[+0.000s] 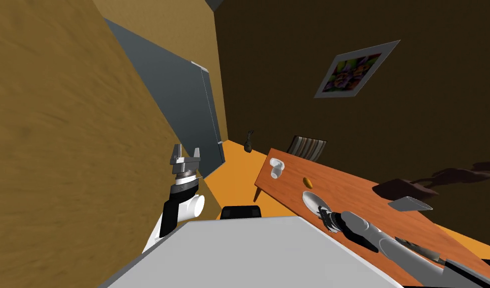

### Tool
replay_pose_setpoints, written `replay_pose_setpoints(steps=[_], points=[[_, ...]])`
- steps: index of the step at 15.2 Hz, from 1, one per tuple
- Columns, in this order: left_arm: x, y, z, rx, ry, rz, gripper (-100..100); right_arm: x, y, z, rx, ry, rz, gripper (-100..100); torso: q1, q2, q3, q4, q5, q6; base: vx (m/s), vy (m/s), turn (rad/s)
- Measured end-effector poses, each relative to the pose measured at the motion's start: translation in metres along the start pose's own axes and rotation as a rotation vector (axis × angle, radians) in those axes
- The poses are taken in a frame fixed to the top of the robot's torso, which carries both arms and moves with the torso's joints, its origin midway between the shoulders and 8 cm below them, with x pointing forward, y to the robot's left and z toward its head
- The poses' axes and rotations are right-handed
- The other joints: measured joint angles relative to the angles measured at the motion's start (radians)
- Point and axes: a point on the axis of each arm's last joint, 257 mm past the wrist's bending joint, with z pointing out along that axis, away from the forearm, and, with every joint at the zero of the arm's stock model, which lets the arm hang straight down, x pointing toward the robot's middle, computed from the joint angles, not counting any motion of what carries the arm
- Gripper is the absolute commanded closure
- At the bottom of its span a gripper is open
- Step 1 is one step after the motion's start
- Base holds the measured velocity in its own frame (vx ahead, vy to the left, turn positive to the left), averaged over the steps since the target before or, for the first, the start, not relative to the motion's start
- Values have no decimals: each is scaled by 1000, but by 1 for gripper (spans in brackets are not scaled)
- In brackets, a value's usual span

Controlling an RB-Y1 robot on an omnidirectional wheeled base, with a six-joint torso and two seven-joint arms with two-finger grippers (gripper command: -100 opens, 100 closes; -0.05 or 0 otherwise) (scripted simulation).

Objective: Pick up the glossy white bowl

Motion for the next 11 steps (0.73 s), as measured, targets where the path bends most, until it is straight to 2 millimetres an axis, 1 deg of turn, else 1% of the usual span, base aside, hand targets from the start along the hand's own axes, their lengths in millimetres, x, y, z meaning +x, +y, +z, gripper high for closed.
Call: replay_pose_setpoints(steps=[1,2,3,5,6,8,10,11], points=[[0,0,0,0,0,0,0,-3,-7,1,7,-3,3,100,-1,0,0,0,-1,-1,13,4,-55],[0,0,0,0,0,0,0,-4,-7,3,3,-4,-3,100,-2,0,0,0,-2,-1,9,-1,17],[0,0,0,0,0,0,0,-5,-7,3,-2,-4,-14,100,-3,1,0,0,-4,-1,8,-3,-136],[0,0,0,0,0,0,0,-15,-19,3,10,-16,-31,100,-5,1,1,0,-5,-1,10,3,-119],[0,0,0,0,0,0,0,-18,-20,4,7,-17,-36,100,-5,1,1,1,-5,-2,12,2,-176],[0,0,0,0,0,0,0,-26,-33,6,17,-28,-50,100,-7,1,1,1,-5,-2,14,6,-103],[0,0,0,0,0,0,0,-29,-31,7,6,-30,-68,100,-7,1,1,1,-6,-3,9,-2,-65],[0,0,0,0,0,0,0,-33,-38,6,13,-34,-71,100,-8,1,2,2,-5,-3,13,-2,-163]])
